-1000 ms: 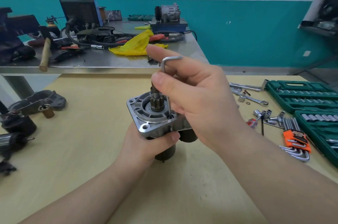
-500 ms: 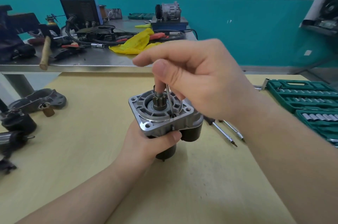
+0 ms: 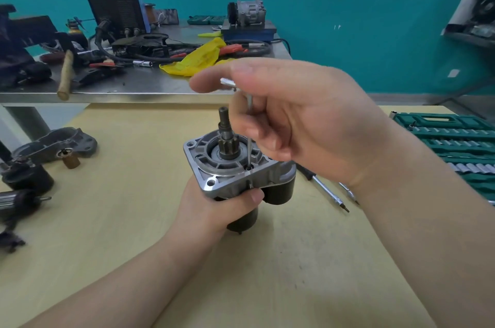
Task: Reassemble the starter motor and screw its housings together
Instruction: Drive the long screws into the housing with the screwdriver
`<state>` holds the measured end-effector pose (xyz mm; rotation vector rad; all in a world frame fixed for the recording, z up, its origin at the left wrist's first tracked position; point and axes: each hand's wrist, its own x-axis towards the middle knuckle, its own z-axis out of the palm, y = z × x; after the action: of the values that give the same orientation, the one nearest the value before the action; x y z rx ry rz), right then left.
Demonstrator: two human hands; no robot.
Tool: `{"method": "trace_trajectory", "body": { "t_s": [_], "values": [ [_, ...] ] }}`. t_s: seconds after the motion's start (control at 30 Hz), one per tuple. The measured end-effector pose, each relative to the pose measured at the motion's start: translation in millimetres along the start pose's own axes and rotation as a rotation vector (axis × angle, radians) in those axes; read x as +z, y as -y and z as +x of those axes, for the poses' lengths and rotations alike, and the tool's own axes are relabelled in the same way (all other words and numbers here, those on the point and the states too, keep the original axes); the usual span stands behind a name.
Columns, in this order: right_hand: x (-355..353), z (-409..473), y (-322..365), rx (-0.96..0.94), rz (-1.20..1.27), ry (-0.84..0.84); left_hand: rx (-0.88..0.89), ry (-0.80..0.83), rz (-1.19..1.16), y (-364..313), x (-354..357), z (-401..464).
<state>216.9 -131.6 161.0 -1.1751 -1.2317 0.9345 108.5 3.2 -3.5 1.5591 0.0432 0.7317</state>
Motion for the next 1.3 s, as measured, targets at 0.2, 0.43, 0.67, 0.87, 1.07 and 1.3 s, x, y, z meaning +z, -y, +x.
{"method": "trace_trajectory", "body": {
  "t_s": [0.2,0.43,0.67,0.87,1.07,1.3],
  "values": [
    [2,3,-3,-0.119,0.068,-0.135,0.014,0.008,-0.004,-1,1,0],
    [27,1,-37,-0.518,-0.171,-0.575,0.032,0.041,0.008,1,1,3],
    [26,0,-40,-0.692,-0.659,-0.625,0.044,0.037,-0.026,-2,3,3],
    [21,0,-20,-0.57,-0.944,-0.538,0.004,0.049,-0.018,-7,7,1],
    [4,4,4,-0.297,-0.738,-0.52,0.028,0.039,-0.042,-4,3,2],
    [-5,-1,1,0.013,0.039,-0.08,0.03,0.009,-0.01,-1,-1,2]
  ]
}}
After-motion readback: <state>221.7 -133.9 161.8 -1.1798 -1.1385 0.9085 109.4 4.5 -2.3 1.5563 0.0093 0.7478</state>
